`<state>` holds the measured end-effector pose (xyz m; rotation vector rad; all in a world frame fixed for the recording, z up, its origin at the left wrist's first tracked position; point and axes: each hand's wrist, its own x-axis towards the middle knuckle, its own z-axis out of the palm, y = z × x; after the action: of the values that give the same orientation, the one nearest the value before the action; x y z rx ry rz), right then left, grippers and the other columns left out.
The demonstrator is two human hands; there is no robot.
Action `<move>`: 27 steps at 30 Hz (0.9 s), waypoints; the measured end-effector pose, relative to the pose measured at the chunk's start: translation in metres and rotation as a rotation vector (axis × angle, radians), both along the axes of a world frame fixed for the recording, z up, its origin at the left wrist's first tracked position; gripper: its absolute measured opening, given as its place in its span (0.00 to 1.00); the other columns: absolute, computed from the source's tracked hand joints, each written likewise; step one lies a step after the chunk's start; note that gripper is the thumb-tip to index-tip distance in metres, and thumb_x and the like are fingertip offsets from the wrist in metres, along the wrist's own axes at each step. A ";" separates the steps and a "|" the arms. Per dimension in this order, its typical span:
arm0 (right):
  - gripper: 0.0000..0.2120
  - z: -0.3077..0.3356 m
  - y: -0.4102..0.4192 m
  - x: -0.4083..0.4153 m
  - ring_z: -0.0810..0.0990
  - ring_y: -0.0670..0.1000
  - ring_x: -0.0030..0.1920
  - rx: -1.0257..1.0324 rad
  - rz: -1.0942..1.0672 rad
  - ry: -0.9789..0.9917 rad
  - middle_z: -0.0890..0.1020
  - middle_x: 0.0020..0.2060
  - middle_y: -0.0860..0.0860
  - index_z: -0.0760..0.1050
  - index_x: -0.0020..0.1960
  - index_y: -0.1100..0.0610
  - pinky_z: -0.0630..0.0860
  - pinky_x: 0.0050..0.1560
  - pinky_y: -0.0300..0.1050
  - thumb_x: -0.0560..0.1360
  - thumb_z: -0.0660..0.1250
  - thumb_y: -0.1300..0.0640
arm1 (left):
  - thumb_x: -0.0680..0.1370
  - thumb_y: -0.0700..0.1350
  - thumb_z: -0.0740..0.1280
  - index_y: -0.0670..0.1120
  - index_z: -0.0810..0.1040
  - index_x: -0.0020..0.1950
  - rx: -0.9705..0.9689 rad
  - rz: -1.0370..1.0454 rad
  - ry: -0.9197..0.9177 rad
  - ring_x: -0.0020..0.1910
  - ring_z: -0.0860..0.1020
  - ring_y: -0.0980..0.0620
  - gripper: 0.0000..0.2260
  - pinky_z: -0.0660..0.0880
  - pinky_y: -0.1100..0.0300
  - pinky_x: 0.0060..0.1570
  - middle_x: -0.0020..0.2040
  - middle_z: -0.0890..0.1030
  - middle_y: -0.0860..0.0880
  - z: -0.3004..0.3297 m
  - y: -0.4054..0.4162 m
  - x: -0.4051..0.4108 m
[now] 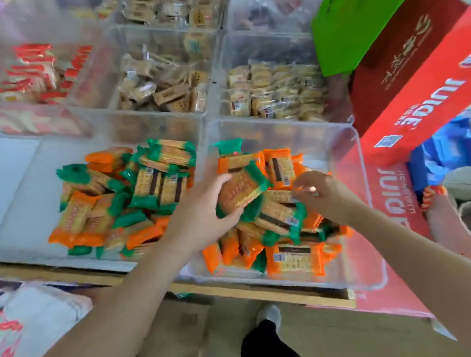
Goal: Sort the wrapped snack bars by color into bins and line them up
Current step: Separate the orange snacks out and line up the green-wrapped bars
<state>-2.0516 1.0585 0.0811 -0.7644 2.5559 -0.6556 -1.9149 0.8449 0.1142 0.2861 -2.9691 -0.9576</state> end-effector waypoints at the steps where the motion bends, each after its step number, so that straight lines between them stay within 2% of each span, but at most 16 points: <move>1: 0.11 -0.002 -0.002 -0.012 0.78 0.57 0.54 0.002 -0.009 0.005 0.79 0.54 0.58 0.77 0.56 0.63 0.71 0.55 0.46 0.75 0.67 0.60 | 0.74 0.52 0.67 0.49 0.60 0.72 -0.086 0.008 -0.023 0.65 0.68 0.47 0.29 0.69 0.55 0.58 0.68 0.67 0.47 -0.003 0.010 -0.005; 4: 0.17 -0.015 -0.014 -0.039 0.75 0.57 0.61 0.087 -0.002 0.023 0.75 0.62 0.58 0.72 0.64 0.62 0.68 0.60 0.46 0.77 0.63 0.57 | 0.75 0.51 0.66 0.47 0.57 0.74 -0.243 -0.017 -0.146 0.69 0.62 0.46 0.31 0.62 0.56 0.65 0.71 0.63 0.46 -0.012 0.026 -0.011; 6: 0.20 -0.019 -0.026 -0.048 0.72 0.59 0.64 0.155 -0.013 0.026 0.73 0.64 0.60 0.67 0.67 0.63 0.67 0.62 0.47 0.78 0.61 0.57 | 0.76 0.52 0.64 0.47 0.56 0.75 -0.262 -0.060 -0.315 0.68 0.63 0.49 0.30 0.62 0.59 0.64 0.71 0.64 0.48 -0.018 0.029 -0.009; 8: 0.21 -0.019 -0.039 -0.051 0.71 0.61 0.63 0.214 -0.022 0.009 0.73 0.62 0.63 0.65 0.66 0.66 0.67 0.59 0.49 0.78 0.60 0.56 | 0.76 0.58 0.62 0.47 0.61 0.73 -0.206 -0.086 -0.429 0.68 0.65 0.51 0.29 0.63 0.59 0.64 0.70 0.64 0.50 -0.021 0.028 -0.007; 10: 0.23 -0.018 -0.048 -0.052 0.71 0.63 0.62 0.248 -0.052 -0.038 0.75 0.60 0.64 0.63 0.66 0.67 0.69 0.56 0.49 0.78 0.62 0.54 | 0.78 0.57 0.58 0.46 0.69 0.69 -0.048 -0.032 -0.398 0.66 0.67 0.53 0.23 0.63 0.61 0.62 0.67 0.67 0.51 -0.020 0.026 -0.011; 12: 0.26 -0.021 -0.053 -0.054 0.72 0.62 0.61 0.230 -0.116 -0.084 0.76 0.58 0.63 0.62 0.66 0.65 0.71 0.56 0.50 0.76 0.65 0.51 | 0.81 0.50 0.55 0.45 0.71 0.67 0.018 0.026 -0.301 0.64 0.69 0.53 0.17 0.63 0.66 0.58 0.65 0.70 0.49 -0.020 0.020 -0.022; 14: 0.30 -0.027 -0.055 -0.055 0.72 0.62 0.61 0.187 -0.161 -0.091 0.76 0.58 0.62 0.60 0.68 0.63 0.71 0.59 0.53 0.74 0.69 0.52 | 0.82 0.46 0.55 0.45 0.68 0.69 -0.028 0.061 -0.237 0.62 0.71 0.51 0.17 0.65 0.65 0.54 0.66 0.71 0.47 -0.023 0.015 -0.037; 16: 0.31 -0.031 -0.055 -0.056 0.71 0.61 0.62 0.175 -0.165 -0.079 0.75 0.60 0.60 0.61 0.68 0.62 0.69 0.62 0.54 0.71 0.71 0.52 | 0.81 0.45 0.57 0.47 0.63 0.72 -0.115 0.067 -0.239 0.64 0.70 0.49 0.19 0.68 0.59 0.57 0.69 0.69 0.47 -0.027 0.012 -0.054; 19: 0.23 -0.027 -0.048 -0.058 0.74 0.59 0.57 0.098 -0.185 -0.121 0.78 0.53 0.58 0.70 0.61 0.61 0.71 0.58 0.52 0.70 0.71 0.55 | 0.80 0.46 0.59 0.46 0.60 0.73 -0.247 -0.013 -0.253 0.68 0.66 0.48 0.22 0.65 0.55 0.63 0.72 0.64 0.48 -0.033 0.015 -0.076; 22: 0.15 -0.016 -0.040 -0.055 0.74 0.52 0.44 -0.049 -0.191 -0.228 0.76 0.43 0.52 0.70 0.56 0.59 0.71 0.39 0.45 0.72 0.70 0.58 | 0.79 0.51 0.62 0.45 0.61 0.73 -0.302 -0.100 -0.309 0.66 0.68 0.48 0.25 0.68 0.57 0.59 0.72 0.63 0.47 -0.042 0.016 -0.090; 23: 0.14 -0.012 -0.037 -0.054 0.74 0.51 0.41 -0.099 -0.182 -0.259 0.76 0.40 0.50 0.70 0.55 0.58 0.70 0.36 0.45 0.72 0.69 0.58 | 0.78 0.52 0.63 0.45 0.63 0.72 -0.308 -0.113 -0.326 0.64 0.69 0.48 0.25 0.69 0.58 0.56 0.70 0.65 0.47 -0.046 0.015 -0.092; 27: 0.10 0.001 -0.035 -0.048 0.78 0.52 0.41 -0.288 -0.172 -0.306 0.79 0.41 0.50 0.69 0.51 0.53 0.75 0.41 0.46 0.74 0.67 0.61 | 0.77 0.54 0.63 0.46 0.70 0.66 -0.313 -0.195 -0.347 0.58 0.72 0.48 0.20 0.66 0.61 0.47 0.62 0.71 0.47 -0.044 0.009 -0.092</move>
<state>-2.0998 1.0231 0.0820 -0.4869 2.2878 -1.1217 -2.0073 0.8538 0.0699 0.1735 -3.4536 -0.4751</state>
